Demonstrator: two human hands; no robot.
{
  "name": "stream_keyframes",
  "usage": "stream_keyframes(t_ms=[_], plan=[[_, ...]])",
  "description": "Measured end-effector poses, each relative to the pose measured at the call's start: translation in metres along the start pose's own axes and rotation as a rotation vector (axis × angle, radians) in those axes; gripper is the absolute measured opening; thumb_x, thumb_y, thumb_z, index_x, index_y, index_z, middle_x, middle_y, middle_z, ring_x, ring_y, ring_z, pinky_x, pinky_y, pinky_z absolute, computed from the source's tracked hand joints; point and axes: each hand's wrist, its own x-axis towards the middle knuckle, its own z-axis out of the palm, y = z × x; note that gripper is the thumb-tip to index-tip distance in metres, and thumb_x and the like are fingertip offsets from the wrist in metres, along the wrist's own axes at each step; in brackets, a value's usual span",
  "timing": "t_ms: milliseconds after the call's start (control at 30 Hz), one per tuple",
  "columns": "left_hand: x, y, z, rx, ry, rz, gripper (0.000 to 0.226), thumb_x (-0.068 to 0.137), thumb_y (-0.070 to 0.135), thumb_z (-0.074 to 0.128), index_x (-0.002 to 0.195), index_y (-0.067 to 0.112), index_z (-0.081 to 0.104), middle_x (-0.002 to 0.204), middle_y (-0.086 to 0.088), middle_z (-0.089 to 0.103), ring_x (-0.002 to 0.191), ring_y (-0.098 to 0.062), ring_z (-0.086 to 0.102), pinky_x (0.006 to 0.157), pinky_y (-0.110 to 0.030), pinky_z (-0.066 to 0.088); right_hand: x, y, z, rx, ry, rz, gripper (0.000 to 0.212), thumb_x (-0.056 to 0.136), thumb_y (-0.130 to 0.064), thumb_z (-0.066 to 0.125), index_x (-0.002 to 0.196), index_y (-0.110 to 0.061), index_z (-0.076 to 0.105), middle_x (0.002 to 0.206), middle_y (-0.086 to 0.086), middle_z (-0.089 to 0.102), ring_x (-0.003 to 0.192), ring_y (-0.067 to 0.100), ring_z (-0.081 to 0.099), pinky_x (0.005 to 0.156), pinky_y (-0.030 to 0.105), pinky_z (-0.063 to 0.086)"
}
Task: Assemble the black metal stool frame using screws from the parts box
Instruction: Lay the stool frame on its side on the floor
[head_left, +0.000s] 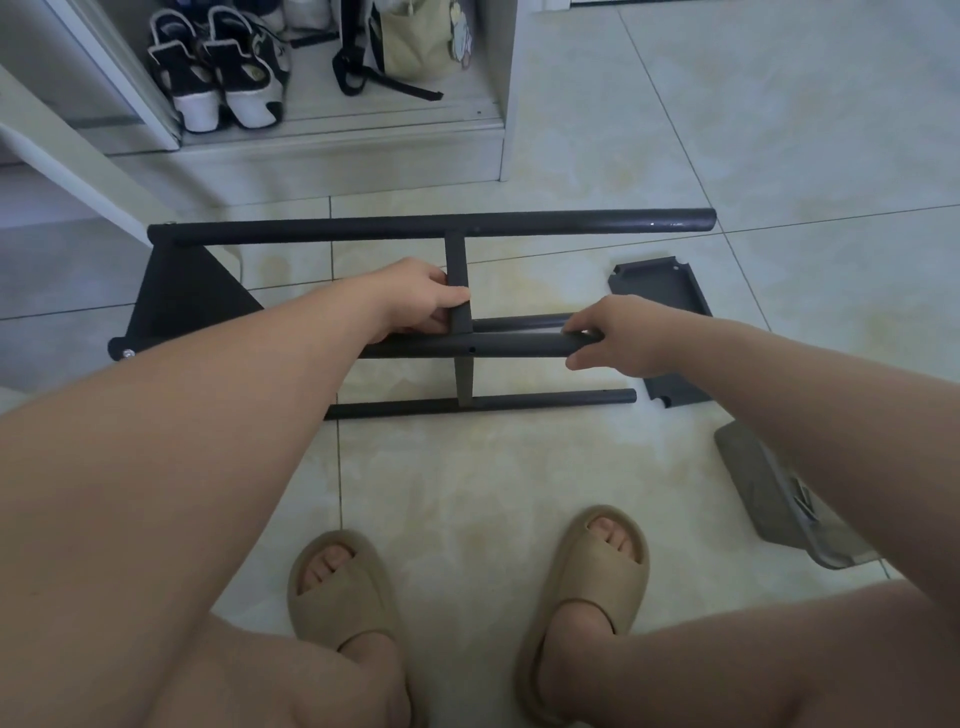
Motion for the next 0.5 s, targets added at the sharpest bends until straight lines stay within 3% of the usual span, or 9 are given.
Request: stream_keyframes(t_ms=[67, 167, 267, 333, 433, 500], plan=[[-0.003, 0.000, 0.001, -0.039, -0.047, -0.032, 0.020, 0.101, 0.031, 0.058, 0.115, 0.018, 0.064, 0.096, -0.003, 0.076, 0.079, -0.012, 0.074, 0.063, -0.024, 0.048, 0.000, 0.003, -0.002, -0.014, -0.016, 0.004, 0.029, 0.095, -0.035, 0.068, 0.120, -0.019, 0.067, 0.103, 0.008, 0.068, 0.088, 0.025, 0.063, 0.078, 0.035, 0.050], [-0.009, 0.000, 0.008, -0.046, -0.058, -0.063, 0.013, 0.101, 0.030, 0.058, 0.106, 0.020, 0.063, 0.098, -0.004, 0.075, 0.081, -0.015, 0.073, 0.063, -0.026, 0.048, -0.002, 0.009, -0.003, -0.028, -0.028, 0.009, 0.027, 0.095, -0.033, 0.068, 0.119, -0.020, 0.067, 0.098, 0.002, 0.066, 0.078, 0.017, 0.058, 0.066, 0.028, 0.044], [-0.012, -0.001, 0.014, -0.055, 0.000, -0.041, 0.011, 0.101, 0.031, 0.058, 0.095, 0.023, 0.063, 0.092, -0.002, 0.073, 0.074, -0.012, 0.070, 0.062, -0.025, 0.049, -0.002, 0.010, -0.002, -0.035, -0.006, 0.010, 0.028, 0.097, -0.033, 0.066, 0.122, -0.022, 0.066, 0.100, 0.002, 0.066, 0.087, 0.022, 0.062, 0.076, 0.033, 0.049], [-0.011, -0.002, 0.016, -0.053, 0.026, -0.025, 0.013, 0.101, 0.031, 0.058, 0.094, 0.021, 0.064, 0.099, -0.005, 0.074, 0.082, -0.017, 0.071, 0.077, -0.030, 0.056, -0.001, 0.009, 0.001, -0.043, 0.006, 0.003, 0.027, 0.097, -0.033, 0.065, 0.123, -0.022, 0.065, 0.100, 0.001, 0.066, 0.092, 0.024, 0.063, 0.085, 0.038, 0.052], [-0.011, -0.002, 0.018, -0.061, 0.044, -0.023, 0.015, 0.100, 0.030, 0.060, 0.094, 0.018, 0.065, 0.109, -0.012, 0.074, 0.095, -0.025, 0.072, 0.097, -0.038, 0.055, -0.001, 0.011, 0.004, -0.027, 0.023, 0.002, 0.028, 0.097, -0.036, 0.065, 0.123, -0.025, 0.064, 0.099, -0.003, 0.063, 0.096, 0.023, 0.061, 0.093, 0.041, 0.050], [-0.010, -0.004, 0.018, -0.067, 0.047, -0.024, 0.014, 0.099, 0.029, 0.061, 0.094, 0.018, 0.066, 0.103, -0.009, 0.075, 0.090, -0.021, 0.074, 0.088, -0.032, 0.059, -0.002, 0.012, 0.004, 0.063, 0.039, -0.015, 0.029, 0.095, -0.038, 0.068, 0.122, -0.027, 0.065, 0.106, -0.005, 0.065, 0.100, 0.021, 0.061, 0.093, 0.036, 0.048]])
